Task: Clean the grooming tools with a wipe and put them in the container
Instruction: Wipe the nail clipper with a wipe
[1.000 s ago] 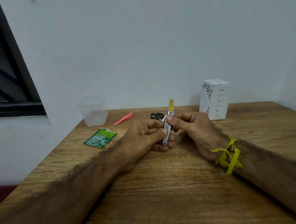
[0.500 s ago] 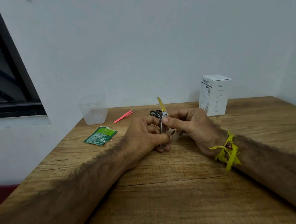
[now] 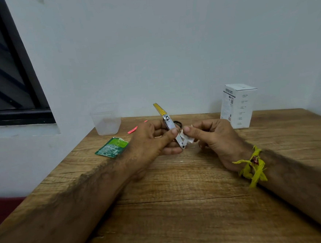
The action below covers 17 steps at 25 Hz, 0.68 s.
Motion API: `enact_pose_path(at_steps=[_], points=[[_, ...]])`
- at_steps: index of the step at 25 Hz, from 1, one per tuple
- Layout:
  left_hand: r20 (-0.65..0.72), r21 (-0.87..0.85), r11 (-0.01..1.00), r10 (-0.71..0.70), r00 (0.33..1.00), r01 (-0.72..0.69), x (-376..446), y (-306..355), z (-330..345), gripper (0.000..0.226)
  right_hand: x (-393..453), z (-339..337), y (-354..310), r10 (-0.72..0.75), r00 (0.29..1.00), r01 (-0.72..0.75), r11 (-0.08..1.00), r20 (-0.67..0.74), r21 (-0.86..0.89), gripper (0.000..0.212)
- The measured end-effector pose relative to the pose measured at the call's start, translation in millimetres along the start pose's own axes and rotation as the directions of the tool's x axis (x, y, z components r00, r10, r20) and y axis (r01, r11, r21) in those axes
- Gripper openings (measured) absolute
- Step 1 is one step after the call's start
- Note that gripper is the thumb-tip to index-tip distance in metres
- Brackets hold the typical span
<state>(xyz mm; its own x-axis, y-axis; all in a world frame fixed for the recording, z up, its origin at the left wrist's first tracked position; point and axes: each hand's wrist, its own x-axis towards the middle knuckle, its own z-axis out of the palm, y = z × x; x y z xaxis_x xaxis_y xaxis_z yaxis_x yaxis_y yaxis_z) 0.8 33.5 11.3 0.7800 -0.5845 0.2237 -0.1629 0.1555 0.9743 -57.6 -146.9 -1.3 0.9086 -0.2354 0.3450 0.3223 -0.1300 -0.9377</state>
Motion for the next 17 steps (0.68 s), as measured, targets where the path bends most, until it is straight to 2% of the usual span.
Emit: enact_pose_path(at_steps=[3,7,9,11,13,17], points=[[-0.077,-0.061,0.998,0.027,0.997,-0.032,2.3,-0.6,-4.0,0.017,1.3,1.3,-0.8,0.098,0.995,-0.096,0.993,-0.034,0.068,0.019],[-0.208,-0.16,0.983,0.056,0.977,-0.09,5.7,0.5,-4.6,0.02,1.0,1.6,-3.1,0.133,0.99,-0.127,0.986,-0.053,0.104,0.022],[-0.311,-0.254,0.959,0.043,0.949,-0.127,8.0,3.8,-7.0,0.016,-3.0,4.0,-4.7,0.093,0.995,-0.092,0.995,-0.018,0.045,0.018],[-0.376,-0.317,0.938,0.014,0.927,-0.143,9.1,6.9,-8.7,0.012,-8.7,9.3,-5.2,0.015,0.999,-0.01,0.995,0.052,-0.096,0.015],[-0.368,-0.292,0.947,0.014,0.93,-0.13,7.4,7.8,-6.3,0.012,-11.3,11.9,-5.5,-0.033,0.998,0.042,0.983,0.056,-0.178,0.014],[-0.339,-0.168,0.976,0.075,0.938,-0.139,5.3,7.2,-3.4,0.017,-11.6,11.8,-9.5,-0.013,1.0,0.017,0.986,0.02,-0.166,0.019]])
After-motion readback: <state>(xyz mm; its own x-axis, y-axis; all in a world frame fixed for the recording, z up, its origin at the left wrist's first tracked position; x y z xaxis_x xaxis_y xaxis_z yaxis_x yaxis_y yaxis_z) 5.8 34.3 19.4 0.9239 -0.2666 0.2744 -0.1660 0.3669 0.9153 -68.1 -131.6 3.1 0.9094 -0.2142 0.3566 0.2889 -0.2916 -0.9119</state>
